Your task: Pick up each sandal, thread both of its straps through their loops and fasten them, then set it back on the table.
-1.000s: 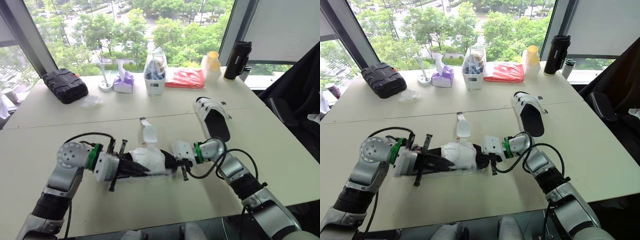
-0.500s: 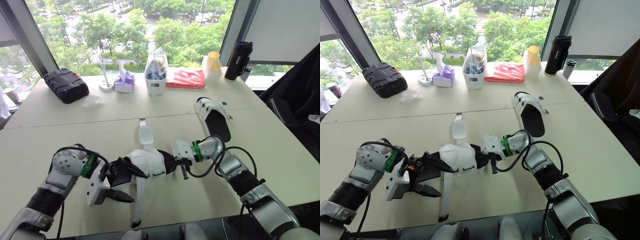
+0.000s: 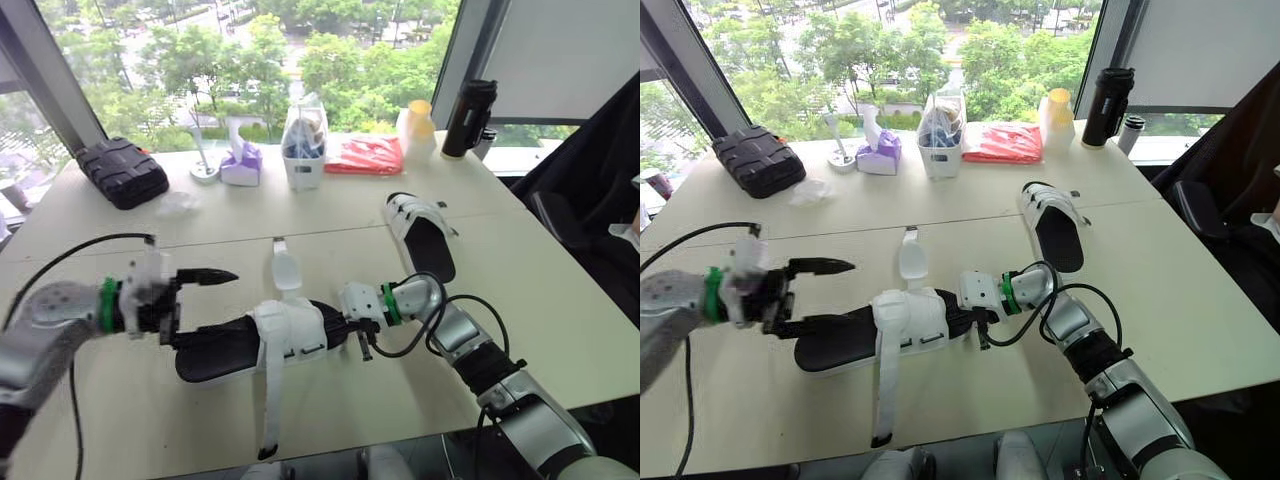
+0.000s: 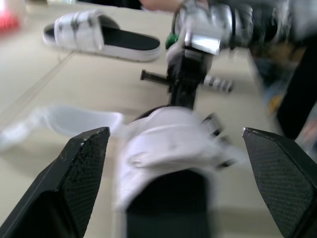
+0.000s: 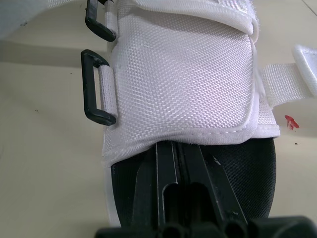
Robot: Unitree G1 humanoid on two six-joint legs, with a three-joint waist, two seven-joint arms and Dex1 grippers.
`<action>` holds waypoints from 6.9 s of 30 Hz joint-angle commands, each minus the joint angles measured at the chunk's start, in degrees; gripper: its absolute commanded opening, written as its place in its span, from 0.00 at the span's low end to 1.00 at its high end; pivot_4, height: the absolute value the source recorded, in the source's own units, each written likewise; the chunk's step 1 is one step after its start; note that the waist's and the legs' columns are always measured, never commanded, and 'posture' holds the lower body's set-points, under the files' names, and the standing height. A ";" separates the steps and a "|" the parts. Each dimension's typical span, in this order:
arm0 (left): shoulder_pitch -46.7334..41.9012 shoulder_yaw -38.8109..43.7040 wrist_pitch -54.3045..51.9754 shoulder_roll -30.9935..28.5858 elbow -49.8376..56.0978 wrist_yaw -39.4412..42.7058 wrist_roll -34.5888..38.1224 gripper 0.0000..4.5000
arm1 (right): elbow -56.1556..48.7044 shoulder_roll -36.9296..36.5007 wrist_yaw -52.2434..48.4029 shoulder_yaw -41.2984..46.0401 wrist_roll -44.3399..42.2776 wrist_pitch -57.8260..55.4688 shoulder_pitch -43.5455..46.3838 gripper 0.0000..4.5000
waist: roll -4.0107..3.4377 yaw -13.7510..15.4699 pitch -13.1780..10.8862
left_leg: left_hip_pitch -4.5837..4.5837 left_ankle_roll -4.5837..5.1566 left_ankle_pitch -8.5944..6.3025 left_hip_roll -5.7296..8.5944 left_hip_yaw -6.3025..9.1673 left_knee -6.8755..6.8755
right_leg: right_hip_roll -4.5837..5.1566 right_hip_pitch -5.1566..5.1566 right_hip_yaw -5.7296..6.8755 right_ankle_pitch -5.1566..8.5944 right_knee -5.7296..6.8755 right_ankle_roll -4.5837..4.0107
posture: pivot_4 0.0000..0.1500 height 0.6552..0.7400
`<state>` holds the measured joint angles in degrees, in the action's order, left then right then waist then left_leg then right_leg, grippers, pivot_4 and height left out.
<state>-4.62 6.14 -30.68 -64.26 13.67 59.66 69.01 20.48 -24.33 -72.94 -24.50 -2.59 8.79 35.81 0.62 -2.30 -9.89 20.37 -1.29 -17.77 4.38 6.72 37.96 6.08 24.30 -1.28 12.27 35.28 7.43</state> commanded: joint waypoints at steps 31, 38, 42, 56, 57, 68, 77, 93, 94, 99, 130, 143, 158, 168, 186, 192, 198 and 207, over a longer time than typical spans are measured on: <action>19.66 1.89 -19.05 10.71 13.96 -4.70 -8.36 0.99 | -11.21 -1.24 1.00 -0.94 1.68 -10.93 -4.88 0.00 | -0.27 -0.17 -0.13 | 0.00 -0.20 -0.02 -0.23 -0.15 -0.18 | -0.19 0.10 -0.06 0.17 -0.12 -0.52 | 1.00 1.00; 17.46 -1.52 -19.43 12.26 13.33 -2.93 -11.50 0.99 | -7.01 -0.96 1.80 -0.56 2.21 -8.35 -2.42 0.00 | -0.25 -0.15 -0.12 | -0.02 -0.23 -0.01 -0.27 -0.15 -0.19 | -0.22 0.10 -0.05 0.13 -0.11 -0.58 | 1.00 1.00; 15.08 -5.25 -17.84 13.69 10.73 -1.65 -15.97 0.99 | -7.11 -1.10 1.65 -0.49 1.98 -8.35 -2.38 0.00 | -0.24 -0.09 -0.12 | -0.04 -0.27 0.02 -0.27 -0.14 -0.19 | -0.23 0.09 -0.05 0.10 -0.10 -0.61 | 1.00 1.00; 9.44 -9.46 -12.20 19.76 3.31 2.45 -24.44 0.93 | -10.55 -2.85 1.64 -0.81 1.89 -9.57 -4.76 0.00 | -0.24 0.12 -0.11 | -0.03 -0.32 0.05 -0.26 -0.12 -0.19 | -0.22 0.09 -0.04 0.06 -0.10 -0.58 | 1.00 1.00; 9.40 -9.50 -12.10 19.97 2.99 2.73 -24.61 0.88 | -10.54 -2.95 1.66 -0.78 1.93 -9.54 -4.76 0.00 | -0.24 0.12 -0.11 | -0.03 -0.32 0.05 -0.26 -0.12 -0.19 | -0.22 0.09 -0.04 0.06 -0.10 -0.58 | 1.00 1.00; 8.80 -7.67 -15.11 21.78 2.90 4.49 -21.18 0.01 | -11.07 -3.31 1.75 -0.96 2.02 -9.84 -5.26 0.00 | -0.23 0.13 -0.11 | -0.01 -0.31 0.05 -0.26 -0.11 -0.19 | -0.22 0.10 -0.04 0.00 -0.12 -0.47 | 1.00 1.00; -0.95 1.98 -28.07 21.93 -0.12 1.86 -5.01 0.01 | -10.89 -3.29 1.91 -1.24 2.32 -9.62 -5.20 0.00 | -0.21 0.35 -0.11 | -0.02 -0.32 0.05 -0.25 -0.07 -0.19 | -0.22 0.08 0.00 -0.01 -0.11 -0.45 | 1.00 1.00; -23.25 -10.36 -24.78 25.66 -21.44 12.83 -19.68 0.01 | -12.02 -3.24 3.00 -2.26 2.82 -9.85 -5.73 0.00 | -0.19 -0.04 -0.09 | 0.00 -0.39 0.09 -0.15 -0.08 -0.20 | -0.25 0.13 0.01 -0.02 -0.09 -0.44 | 1.00 1.00; -23.31 -10.80 -24.69 25.59 -21.48 13.58 -20.28 0.01 | -12.17 -3.25 3.07 -2.27 2.84 -9.94 -5.81 0.00 | -0.18 -0.06 -0.09 | 0.01 -0.39 0.09 -0.15 -0.08 -0.20 | -0.25 0.13 0.01 -0.02 -0.09 -0.44 | 1.00 1.00; -23.00 -11.11 -24.94 25.11 -21.02 16.23 -21.84 0.01 | -12.68 -3.52 3.10 -2.22 2.93 -10.14 -6.28 0.00 | -0.18 -0.06 -0.09 | 0.00 -0.39 0.09 -0.19 -0.08 -0.20 | -0.25 0.13 0.00 -0.02 -0.10 -0.44 | 1.00 1.00; -24.34 -7.76 -26.26 25.32 -21.76 18.17 -22.01 0.01 | -13.46 -3.15 3.42 -3.01 3.38 -10.32 -6.72 0.00 | -0.18 -0.06 -0.09 | 0.00 -0.39 0.09 -0.21 -0.07 -0.20 | -0.25 0.13 0.01 -0.02 -0.09 -0.44 | 1.00 1.00; -24.37 -7.88 -26.93 25.51 -21.22 19.10 -21.68 0.01 | -13.64 -3.01 3.72 -3.06 3.41 -10.56 -6.83 0.00 | -0.18 -0.07 -0.10 | 0.00 -0.39 0.09 -0.21 -0.08 -0.20 | -0.25 0.13 0.00 -0.02 -0.09 -0.44 | 1.00 1.00; -22.52 -10.88 -16.04 26.62 -20.75 21.86 -28.69 0.01 | -14.06 -2.99 3.73 -2.99 3.46 -10.86 -6.87 0.00 | -0.18 -0.08 -0.09 | 0.00 -0.39 0.09 -0.21 -0.08 -0.20 | -0.25 0.13 0.00 -0.02 -0.09 -0.44 | 1.00 1.00; -21.89 -9.92 -13.16 27.94 -18.66 22.99 -28.16 0.01 | -14.25 -3.08 3.74 -2.85 3.42 -10.96 -6.99 0.00 | -0.18 -0.06 -0.09 | 0.01 -0.39 0.09 -0.21 -0.08 -0.20 | -0.25 0.13 0.00 -0.02 -0.09 -0.44 | 1.00 1.00; -14.20 -8.85 -0.56 26.53 -14.95 24.22 -32.27 0.01 | -13.98 -2.86 3.79 -2.94 3.51 -10.98 -6.82 0.00 | -0.19 -0.06 -0.09 | 0.00 -0.38 0.09 -0.24 -0.08 -0.20 | -0.25 0.13 0.00 -0.02 -0.09 -0.44 | 1.00 1.00; -12.85 -8.82 7.70 27.37 -18.02 24.79 -35.96 0.01 | -13.89 -2.83 3.81 -2.97 3.50 -10.91 -6.82 0.00 | -0.19 -0.06 -0.09 | 0.00 -0.39 0.09 -0.25 -0.08 -0.21 | -0.25 0.13 0.00 -0.02 -0.09 -0.44 | 1.00 1.00; -11.88 -9.38 11.47 27.24 -17.71 25.62 -37.59 0.01 | -13.95 -3.01 3.82 -3.07 3.56 -10.80 -6.94 0.00 | -0.19 -0.07 -0.09 | -0.01 -0.38 0.09 -0.26 -0.09 -0.21 | -0.25 0.13 0.00 -0.02 -0.09 -0.44 | 1.00 1.00; -10.39 -8.79 10.89 24.90 -14.28 24.08 -38.80 0.31 | -13.31 -2.71 3.93 -3.17 3.65 -10.48 -6.59 0.00 | -0.19 -0.08 -0.09 | -0.01 -0.38 0.09 -0.26 -0.09 -0.21 | -0.26 0.13 0.00 -0.02 -0.09 -0.44 | 1.00 1.00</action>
<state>-15.72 -3.59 -19.67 -38.59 -2.68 84.38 30.45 5.85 -26.95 -68.58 -25.63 -0.86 -0.88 30.03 0.43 -2.38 -9.98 20.36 -1.67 -17.68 4.11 6.63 37.75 5.83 24.43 -1.28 12.25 35.19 6.99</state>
